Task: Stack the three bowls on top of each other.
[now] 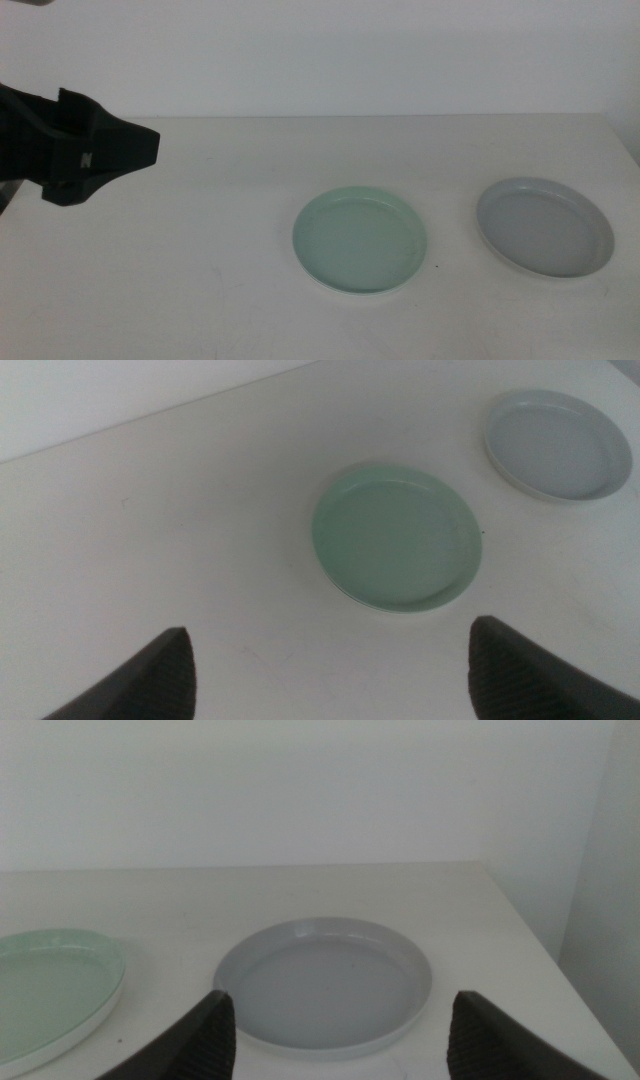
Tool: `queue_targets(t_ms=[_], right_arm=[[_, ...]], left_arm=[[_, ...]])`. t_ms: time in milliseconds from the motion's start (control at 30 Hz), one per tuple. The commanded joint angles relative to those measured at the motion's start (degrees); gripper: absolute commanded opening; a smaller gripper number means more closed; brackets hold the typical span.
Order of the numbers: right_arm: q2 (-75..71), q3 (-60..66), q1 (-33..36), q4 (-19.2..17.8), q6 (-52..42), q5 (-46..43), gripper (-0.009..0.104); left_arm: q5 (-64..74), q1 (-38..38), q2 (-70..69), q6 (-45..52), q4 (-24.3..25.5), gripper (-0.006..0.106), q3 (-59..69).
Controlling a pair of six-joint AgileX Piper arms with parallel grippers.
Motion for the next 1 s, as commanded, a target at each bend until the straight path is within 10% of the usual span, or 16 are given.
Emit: queue_targets(t_ms=[0,967], right_arm=[[-0.79,-3.09,0.11,-0.44,-0.61,-2.95,0.054],[46.78,-57.22,0.11,6.07,-0.6,39.89,0.054]], left_arm=[[-3.62,-0.12,-0.39,-0.25,-1.23,0.105,-1.39],[-3.62,-0.12,-0.39,-0.25,-0.96,0.105,-1.39]])
